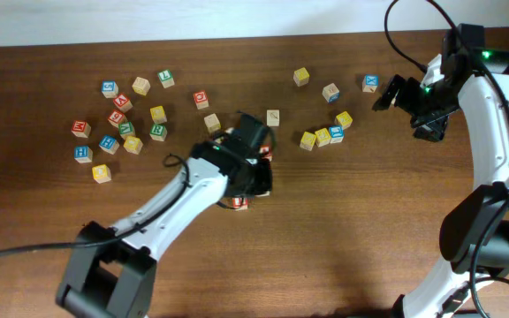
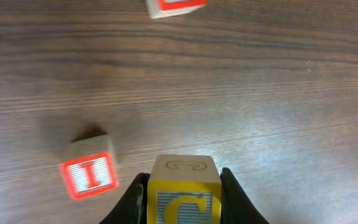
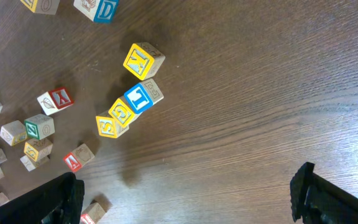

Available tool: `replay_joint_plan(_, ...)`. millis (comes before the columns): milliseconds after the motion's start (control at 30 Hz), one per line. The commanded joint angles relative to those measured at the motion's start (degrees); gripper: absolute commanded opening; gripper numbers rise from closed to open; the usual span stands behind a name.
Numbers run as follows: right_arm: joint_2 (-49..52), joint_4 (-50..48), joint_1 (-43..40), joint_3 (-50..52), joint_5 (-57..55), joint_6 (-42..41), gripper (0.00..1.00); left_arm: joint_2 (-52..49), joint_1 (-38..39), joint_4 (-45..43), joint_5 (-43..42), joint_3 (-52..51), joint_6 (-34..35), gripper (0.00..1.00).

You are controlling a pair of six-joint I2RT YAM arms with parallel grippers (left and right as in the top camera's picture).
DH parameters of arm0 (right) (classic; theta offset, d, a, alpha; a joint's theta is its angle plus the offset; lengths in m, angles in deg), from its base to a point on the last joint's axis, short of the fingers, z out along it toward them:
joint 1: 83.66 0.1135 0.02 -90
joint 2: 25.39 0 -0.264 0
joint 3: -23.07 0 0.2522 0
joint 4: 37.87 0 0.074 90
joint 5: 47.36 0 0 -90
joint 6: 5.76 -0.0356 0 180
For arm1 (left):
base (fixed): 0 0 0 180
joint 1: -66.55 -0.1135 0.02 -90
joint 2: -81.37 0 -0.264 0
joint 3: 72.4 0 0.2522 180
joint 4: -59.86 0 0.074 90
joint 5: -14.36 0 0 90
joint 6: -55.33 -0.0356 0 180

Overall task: Spell out ICRA
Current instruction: 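Place the yellow C right of the I block, release, lift away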

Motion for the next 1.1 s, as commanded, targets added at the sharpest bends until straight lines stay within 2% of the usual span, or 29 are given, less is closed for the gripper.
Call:
replay_joint_plan(0, -0.5, 0.0, -0.2, -0.4, -0.5, 0.6, 0.98, -5.2, 3.4, -0.4, 8.2, -0.6, 5.5, 0.14)
replay_joint_plan(133, -0.5, 0.0, -0.2, -0.4, -0.5, 0.6, 0.98, -9.3, 3.8, -0.7, 9.8, -0.6, 7.4, 0.13)
replay_joint_plan(300, -0.5, 0.0, -0.2, -0.4, -0.5, 0.6, 0.98, -9.8, 3.8, -0.7, 13.4, -0.6, 7.4, 0.16)
replay_joint_plan(333, -0.5, 0.0, -0.2, -0.4, -0.5, 0.6, 0.98, -9.8, 3.8, -0.7, 13.9, -0.6, 7.3, 0.19)
replay_joint_plan(667, -0.5, 0.0, -0.2, -0.4, -0.5, 0.6, 0.98, -9.8, 3.8, 1.8, 10.6, -0.6, 7.3, 0.2)
replay_joint_plan(833, -0.5, 0.0, -0.2, -0.4, -0.5, 0.6, 0.98, -9.8, 3.8, 2.8, 10.6, -0.6, 6.4, 0.26)
replay_joint_plan(900, -0.5, 0.0, -0.2, -0.4, -0.5, 0.6, 0.98, -9.8, 3.8, 2.8, 10.5, -0.5, 5.3, 0.34)
replay_joint_plan(1067, -0.5, 0.0, -0.2, -0.4, -0.5, 0.6, 0.98, -9.8, 3.8, 3.5, 8.0, 2.6, 2.6, 0.35)
